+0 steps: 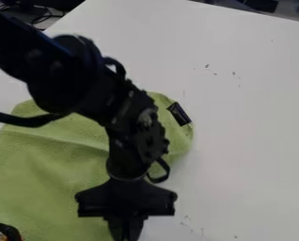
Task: Plier le tissu bas de droite vers le haut de gauche
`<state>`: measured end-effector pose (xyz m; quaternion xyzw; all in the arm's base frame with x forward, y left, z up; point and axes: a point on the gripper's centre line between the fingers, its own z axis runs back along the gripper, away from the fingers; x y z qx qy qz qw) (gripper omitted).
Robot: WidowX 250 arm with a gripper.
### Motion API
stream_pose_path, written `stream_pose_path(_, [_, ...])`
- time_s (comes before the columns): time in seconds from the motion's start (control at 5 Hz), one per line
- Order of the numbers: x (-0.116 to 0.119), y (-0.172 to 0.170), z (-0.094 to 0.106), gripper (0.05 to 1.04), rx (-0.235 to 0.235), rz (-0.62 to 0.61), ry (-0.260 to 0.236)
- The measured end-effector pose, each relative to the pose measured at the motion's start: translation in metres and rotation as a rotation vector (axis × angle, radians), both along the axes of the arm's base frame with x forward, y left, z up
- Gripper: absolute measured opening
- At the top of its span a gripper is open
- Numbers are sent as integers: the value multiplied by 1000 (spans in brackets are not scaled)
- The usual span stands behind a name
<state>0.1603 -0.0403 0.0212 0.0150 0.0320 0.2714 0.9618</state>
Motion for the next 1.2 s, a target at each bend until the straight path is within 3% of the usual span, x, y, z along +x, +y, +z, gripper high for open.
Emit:
stream_pose_path(0.2, [11,8,38,76,2,19,-5])
stream_pose_path(0.4, [29,26,62,72,9,35,-27])
stream_pose_path(0.6, [61,66,70,72,15,-19,-72])
stream_pose_path(0.8, [92,112,69,72,-3,-105,-48])
stream_pose_path(1.2, [113,185,60,72,-10,-125,-49])
